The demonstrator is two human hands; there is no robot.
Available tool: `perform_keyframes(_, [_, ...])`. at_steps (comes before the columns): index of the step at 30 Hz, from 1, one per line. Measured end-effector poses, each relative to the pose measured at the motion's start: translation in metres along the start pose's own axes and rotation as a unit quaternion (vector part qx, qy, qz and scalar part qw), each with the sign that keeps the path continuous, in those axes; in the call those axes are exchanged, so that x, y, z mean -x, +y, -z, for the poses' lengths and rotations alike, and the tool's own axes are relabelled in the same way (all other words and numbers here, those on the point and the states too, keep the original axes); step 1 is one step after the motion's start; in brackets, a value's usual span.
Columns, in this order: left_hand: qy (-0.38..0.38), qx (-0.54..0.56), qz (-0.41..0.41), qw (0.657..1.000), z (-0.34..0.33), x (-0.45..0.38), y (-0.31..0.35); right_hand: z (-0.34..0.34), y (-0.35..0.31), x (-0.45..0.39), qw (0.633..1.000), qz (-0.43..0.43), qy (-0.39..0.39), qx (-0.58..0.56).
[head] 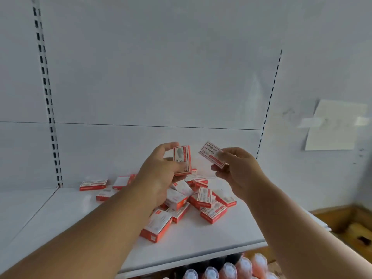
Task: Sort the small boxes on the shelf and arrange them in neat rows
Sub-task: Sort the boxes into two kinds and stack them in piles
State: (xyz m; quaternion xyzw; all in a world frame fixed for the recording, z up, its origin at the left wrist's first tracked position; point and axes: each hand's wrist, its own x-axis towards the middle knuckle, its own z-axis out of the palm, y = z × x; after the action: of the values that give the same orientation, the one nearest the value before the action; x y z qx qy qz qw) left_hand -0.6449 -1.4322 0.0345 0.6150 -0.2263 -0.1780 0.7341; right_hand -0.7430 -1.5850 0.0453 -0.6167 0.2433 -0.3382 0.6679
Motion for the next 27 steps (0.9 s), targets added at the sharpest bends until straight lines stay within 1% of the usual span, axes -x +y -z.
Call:
perform_keyframes(2, [-0.009, -0.015, -0.002, 1.000, -0.026, -0.009, -0.002, 0.028, 0.002, -0.015, 1.000, -0.011, -0.001, 0.005])
perform_keyframes(4, [-0.024, -0.029, -0.001, 0.999, -0.056, -0.020, -0.005, 0.057, 0.004, -0.034, 0.999, -0.006, 0.017, 0.036])
perform_keyframes(6, [-0.036, -0.065, 0.001, 0.997, -0.092, -0.032, -0.012, 0.087, 0.007, -0.054, 0.999, -0.002, 0.022, 0.036])
perform_keyframes(8, [-0.036, -0.083, 0.005, 0.996, -0.132, -0.046, -0.022, 0.118, 0.011, -0.076, 1.000, -0.012, 0.005, 0.024])
perform_keyframes(10, [-0.034, -0.100, 0.018, 0.994, -0.171, -0.060, -0.034, 0.148, 0.015, -0.102, 0.998, -0.027, -0.033, 0.037])
perform_keyframes(13, [-0.015, -0.157, 0.032, 0.987, -0.222, -0.086, -0.055, 0.186, 0.021, -0.139, 0.989, -0.047, -0.081, 0.117])
perform_keyframes(16, [0.018, -0.211, 0.048, 0.976, -0.252, -0.107, -0.078, 0.207, 0.033, -0.171, 0.971, -0.058, -0.098, 0.211])
perform_keyframes(19, [0.052, -0.274, 0.067, 0.958, -0.266, -0.121, -0.103, 0.217, 0.046, -0.197, 0.944, -0.057, -0.098, 0.309])
perform_keyframes(22, [0.074, -0.338, 0.067, 0.936, -0.274, -0.133, -0.120, 0.218, 0.058, -0.215, 0.907, -0.047, -0.127, 0.400])
perform_keyframes(25, [0.082, -0.431, 0.057, 0.897, -0.277, -0.139, -0.123, 0.213, 0.067, -0.226, 0.889, -0.029, -0.159, 0.429])
perform_keyframes(27, [0.071, -0.488, 0.049, 0.868, -0.278, -0.142, -0.122, 0.209, 0.071, -0.231, 0.864, 0.001, -0.169, 0.474])
